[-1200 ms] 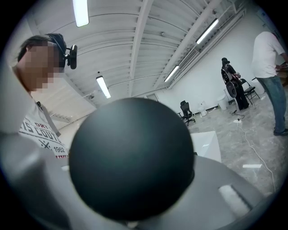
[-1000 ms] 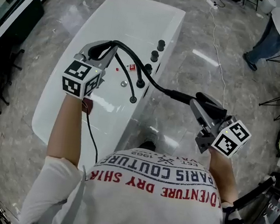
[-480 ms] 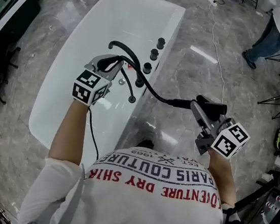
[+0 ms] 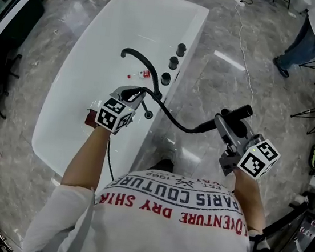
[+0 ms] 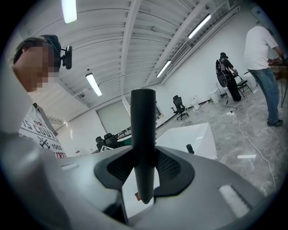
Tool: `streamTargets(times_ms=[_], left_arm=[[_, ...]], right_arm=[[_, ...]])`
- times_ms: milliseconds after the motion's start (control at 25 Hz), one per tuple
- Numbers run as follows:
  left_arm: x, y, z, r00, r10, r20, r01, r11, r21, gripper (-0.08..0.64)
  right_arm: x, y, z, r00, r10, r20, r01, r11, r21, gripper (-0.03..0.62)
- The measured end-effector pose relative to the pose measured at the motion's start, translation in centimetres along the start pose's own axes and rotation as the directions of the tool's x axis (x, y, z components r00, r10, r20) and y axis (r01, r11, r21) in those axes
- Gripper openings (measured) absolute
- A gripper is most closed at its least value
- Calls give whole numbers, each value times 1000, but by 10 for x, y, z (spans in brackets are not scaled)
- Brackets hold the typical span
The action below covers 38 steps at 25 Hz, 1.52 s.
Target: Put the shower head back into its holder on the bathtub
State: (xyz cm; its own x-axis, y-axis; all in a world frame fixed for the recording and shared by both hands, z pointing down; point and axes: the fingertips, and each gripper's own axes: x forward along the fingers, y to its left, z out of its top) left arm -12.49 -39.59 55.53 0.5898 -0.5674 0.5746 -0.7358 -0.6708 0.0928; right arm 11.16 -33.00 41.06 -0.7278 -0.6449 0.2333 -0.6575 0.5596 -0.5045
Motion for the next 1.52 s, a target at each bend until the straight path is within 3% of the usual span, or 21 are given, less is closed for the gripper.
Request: streamTargets(times_ms=[120, 440, 840, 1120, 1320, 1520], left_arm=[[12, -5, -22, 1000, -21, -16, 21, 999, -47, 57], [44, -6, -81, 994, -41, -105, 32, 996, -82, 57], [69, -22, -127, 975, -70, -211, 54, 995, -80, 58], [80, -33, -164, 951, -108, -290, 88, 993, -82, 59], [87, -39, -185, 932, -125, -341, 125, 992, -23, 61], [92, -47, -197, 921, -147, -360, 140, 989, -44, 79]], right_arm=[[3, 0, -1, 1000, 1, -3, -1, 1000, 4, 137], [18, -8, -10, 1000, -7, -20, 7, 1000, 12, 137], [22, -15, -18, 999, -3, -38, 4, 999, 35, 137], [29, -14, -17, 999, 8, -48, -6, 999, 33, 137], [31, -13, -15, 999, 22, -46, -20, 999, 40, 137], [31, -9, -15, 998, 39, -46, -37, 998, 44, 137]])
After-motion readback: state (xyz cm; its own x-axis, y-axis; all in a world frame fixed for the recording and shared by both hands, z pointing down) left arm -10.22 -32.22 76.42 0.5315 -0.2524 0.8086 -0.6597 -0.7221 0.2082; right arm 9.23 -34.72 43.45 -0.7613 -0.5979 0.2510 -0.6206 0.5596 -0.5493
